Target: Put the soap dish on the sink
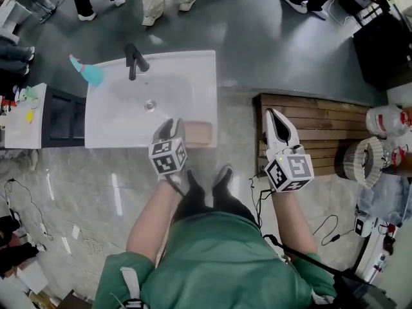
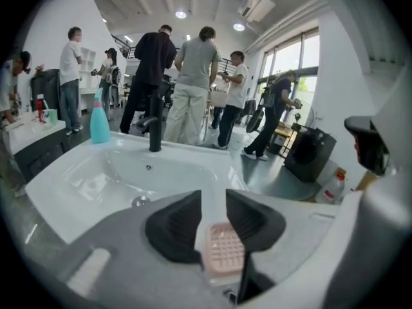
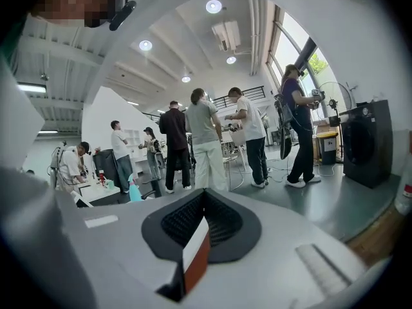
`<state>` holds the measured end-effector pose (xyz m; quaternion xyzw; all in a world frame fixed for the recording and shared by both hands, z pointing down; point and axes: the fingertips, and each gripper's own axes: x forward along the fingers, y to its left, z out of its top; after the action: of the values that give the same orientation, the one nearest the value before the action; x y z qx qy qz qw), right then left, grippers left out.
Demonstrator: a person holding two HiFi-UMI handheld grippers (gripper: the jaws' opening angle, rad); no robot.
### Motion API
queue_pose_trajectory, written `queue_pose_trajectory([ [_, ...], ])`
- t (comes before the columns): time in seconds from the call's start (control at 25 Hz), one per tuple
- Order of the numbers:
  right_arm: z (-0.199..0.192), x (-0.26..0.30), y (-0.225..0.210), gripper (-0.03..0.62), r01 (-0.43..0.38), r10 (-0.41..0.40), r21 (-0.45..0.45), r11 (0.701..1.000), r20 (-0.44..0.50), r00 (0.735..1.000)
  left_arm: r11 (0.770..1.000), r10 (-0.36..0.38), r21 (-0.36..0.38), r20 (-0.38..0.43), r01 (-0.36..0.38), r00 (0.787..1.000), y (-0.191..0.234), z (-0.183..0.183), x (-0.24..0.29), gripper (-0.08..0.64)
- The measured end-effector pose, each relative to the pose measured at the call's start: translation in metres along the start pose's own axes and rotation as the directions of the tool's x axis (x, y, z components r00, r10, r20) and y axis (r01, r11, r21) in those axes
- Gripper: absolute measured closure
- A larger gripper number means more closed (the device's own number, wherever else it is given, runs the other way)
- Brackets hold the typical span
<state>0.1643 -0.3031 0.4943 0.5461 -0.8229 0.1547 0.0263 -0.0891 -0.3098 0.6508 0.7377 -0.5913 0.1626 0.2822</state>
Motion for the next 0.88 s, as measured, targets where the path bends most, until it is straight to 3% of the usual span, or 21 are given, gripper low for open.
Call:
queue_pose_trajectory([
  [0.44,0.058,-0.004,0.009,0.603,0.025,-0.025,-0.006,1.0,0.098,0.995,0.995,-0.055,0.091,0.18,0.039,0.982,-0.016,0.105,-0.053,0.453],
  [0.88,0.121,-0.005,0.039,0.603,-0.022,0.034,-0.062,0.998,0.208,0.977,0.984,-0.131,0.159,0.365,0.077,0.922,-0.04,0.21,-0.113,0.472],
])
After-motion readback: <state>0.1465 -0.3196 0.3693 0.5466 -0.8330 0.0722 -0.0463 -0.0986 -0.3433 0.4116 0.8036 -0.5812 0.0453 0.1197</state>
